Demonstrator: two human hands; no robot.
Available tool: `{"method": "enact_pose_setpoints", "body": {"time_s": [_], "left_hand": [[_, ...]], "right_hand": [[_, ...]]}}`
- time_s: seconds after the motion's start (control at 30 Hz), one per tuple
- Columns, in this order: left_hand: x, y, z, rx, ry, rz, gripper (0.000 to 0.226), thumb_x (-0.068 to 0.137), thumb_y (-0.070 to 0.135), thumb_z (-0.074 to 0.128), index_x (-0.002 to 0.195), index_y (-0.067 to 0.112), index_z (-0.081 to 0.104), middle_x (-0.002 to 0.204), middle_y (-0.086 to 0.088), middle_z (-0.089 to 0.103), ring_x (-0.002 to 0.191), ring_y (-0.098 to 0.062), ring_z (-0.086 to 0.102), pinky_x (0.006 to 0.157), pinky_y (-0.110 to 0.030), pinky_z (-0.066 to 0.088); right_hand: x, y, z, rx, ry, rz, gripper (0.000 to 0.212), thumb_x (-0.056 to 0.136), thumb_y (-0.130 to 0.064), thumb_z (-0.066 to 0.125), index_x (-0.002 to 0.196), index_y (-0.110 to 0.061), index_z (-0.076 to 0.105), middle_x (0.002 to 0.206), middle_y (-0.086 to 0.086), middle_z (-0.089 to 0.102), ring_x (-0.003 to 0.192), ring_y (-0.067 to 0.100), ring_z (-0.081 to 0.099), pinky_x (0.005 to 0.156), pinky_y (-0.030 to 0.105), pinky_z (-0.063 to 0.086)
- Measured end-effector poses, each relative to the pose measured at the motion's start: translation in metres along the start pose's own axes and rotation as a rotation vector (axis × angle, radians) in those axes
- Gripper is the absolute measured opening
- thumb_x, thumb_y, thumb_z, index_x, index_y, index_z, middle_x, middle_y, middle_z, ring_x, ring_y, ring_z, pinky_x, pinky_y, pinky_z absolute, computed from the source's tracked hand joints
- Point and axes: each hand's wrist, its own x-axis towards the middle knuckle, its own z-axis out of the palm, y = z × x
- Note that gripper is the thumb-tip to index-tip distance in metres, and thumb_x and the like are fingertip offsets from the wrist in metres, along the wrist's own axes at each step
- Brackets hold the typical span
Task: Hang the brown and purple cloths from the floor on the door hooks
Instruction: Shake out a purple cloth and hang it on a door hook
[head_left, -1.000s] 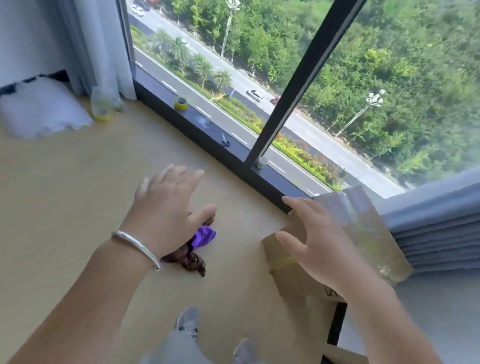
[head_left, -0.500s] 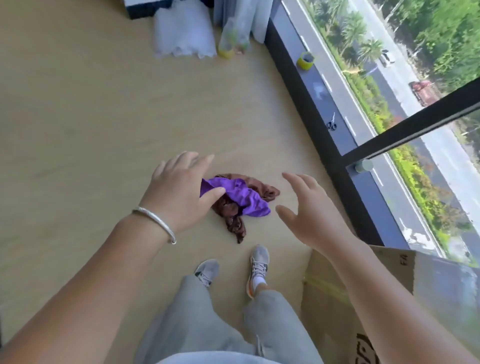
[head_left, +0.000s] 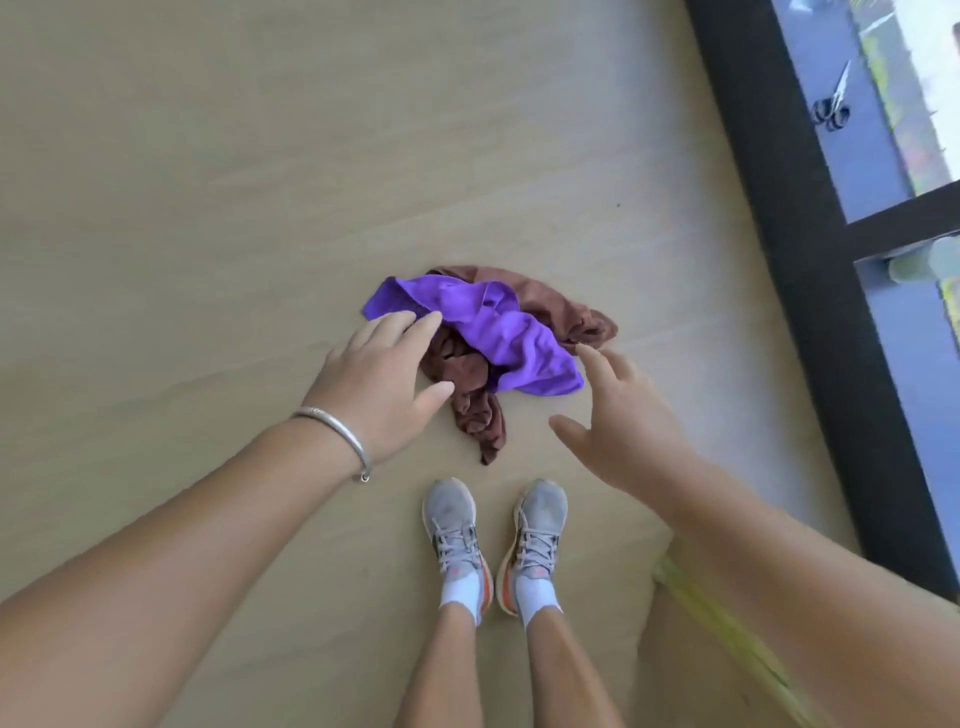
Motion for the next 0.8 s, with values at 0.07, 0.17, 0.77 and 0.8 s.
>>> {"method": "enact_pose_setpoints", "body": {"time_s": [0.07,0.17,0.77,0.8], "left_hand": [[0.038,-0.016,0.047,0.027,-0.020,0.016,0.069,0.090,0.044,0.055,0.149,0.022,0.027,0.148,0.000,0.034,0.136,-0.021,0.030,0.106,-0.038,0.031],[0.087,-0.040,0.108,0.076,-0.040,0.033,0.069,0.090,0.040,0.057,0.148,0.016,0.029,0.144,-0.005,0.040,0.133,-0.025,0.036,0.105,-0.039,0.033],[0.327,-0.237,0.275,0.148,-0.063,-0.121,0.083,0.081,0.028,0.068,0.150,0.030,0.022,0.155,-0.008,0.020,0.137,-0.034,0.030,0.108,-0.046,0.034],[0.338,-0.243,0.277,0.123,-0.066,-0.124,0.082,0.079,0.030,0.070,0.149,0.032,0.027,0.154,-0.008,0.022,0.138,-0.033,0.029,0.109,-0.046,0.033]], "right_hand": [[0.038,0.021,0.038,-0.013,-0.016,0.002,0.078,0.082,-0.042,0.063,0.148,-0.022,0.026,0.143,0.003,0.036,0.128,0.025,0.041,0.096,0.036,0.039],[0.088,0.046,0.089,-0.026,-0.037,0.003,0.077,0.081,-0.041,0.064,0.146,-0.020,0.028,0.142,0.004,0.037,0.125,0.027,0.044,0.093,0.038,0.041],[0.342,0.001,0.272,-0.402,0.019,-0.412,0.090,0.082,-0.047,0.065,0.149,-0.016,0.015,0.156,0.007,0.018,0.143,0.026,0.016,0.114,0.046,0.023],[0.351,-0.002,0.281,-0.422,0.022,-0.417,0.090,0.082,-0.049,0.064,0.149,-0.016,0.014,0.155,0.007,0.020,0.142,0.026,0.019,0.112,0.046,0.025]]}}
